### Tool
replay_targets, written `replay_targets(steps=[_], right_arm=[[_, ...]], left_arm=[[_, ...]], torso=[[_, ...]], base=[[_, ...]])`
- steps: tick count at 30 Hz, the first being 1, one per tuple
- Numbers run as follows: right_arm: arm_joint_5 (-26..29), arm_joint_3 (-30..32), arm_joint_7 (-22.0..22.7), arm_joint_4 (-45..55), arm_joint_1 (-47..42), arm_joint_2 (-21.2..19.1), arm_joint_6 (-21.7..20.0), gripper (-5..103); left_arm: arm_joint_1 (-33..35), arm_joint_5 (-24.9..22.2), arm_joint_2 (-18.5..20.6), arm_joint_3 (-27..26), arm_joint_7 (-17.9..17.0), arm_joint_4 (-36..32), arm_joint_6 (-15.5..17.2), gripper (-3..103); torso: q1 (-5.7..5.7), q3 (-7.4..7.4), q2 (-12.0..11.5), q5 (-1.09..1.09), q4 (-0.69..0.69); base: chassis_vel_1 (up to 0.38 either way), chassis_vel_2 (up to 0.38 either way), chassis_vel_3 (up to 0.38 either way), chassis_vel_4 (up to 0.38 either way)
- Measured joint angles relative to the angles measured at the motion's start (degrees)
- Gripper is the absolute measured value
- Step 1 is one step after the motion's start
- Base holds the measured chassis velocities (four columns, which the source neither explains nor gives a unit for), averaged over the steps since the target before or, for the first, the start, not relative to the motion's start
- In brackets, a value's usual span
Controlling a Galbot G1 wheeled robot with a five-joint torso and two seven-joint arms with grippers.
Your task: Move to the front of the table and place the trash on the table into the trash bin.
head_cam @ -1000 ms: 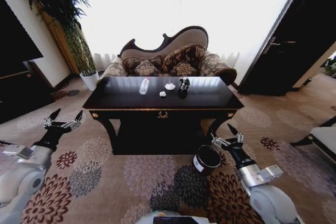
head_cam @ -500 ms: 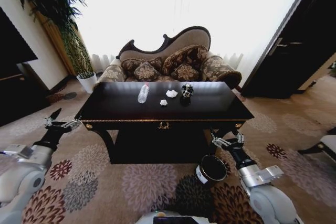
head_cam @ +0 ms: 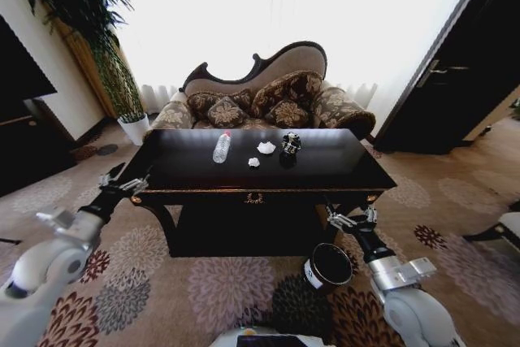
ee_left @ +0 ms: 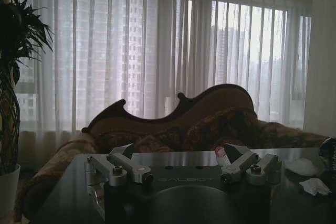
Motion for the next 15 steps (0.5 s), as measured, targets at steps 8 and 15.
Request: replay_targets(steps=[8,15], right_arm=[[1.0,1.1,-0.4,-1.0,-0.5,0.1,0.4,100],[1.0,0.9,-0.3,-0.8,0.0,0.3,0.3,100]], left_arm=[[-10.6,-0.4,4.6,10.6,-0.4,6.9,1.6,97],[-23.1,-1.0,5.3,23.1,-0.6,11.3,2.5,97]], torso=[[0.01,0.00,0.0,0.00,-0.04],[0.02,0.00,0.0,0.01,-0.05]], base=[[0.000,0.000,0.000,0.000],[0.000,0.000,0.000,0.000]])
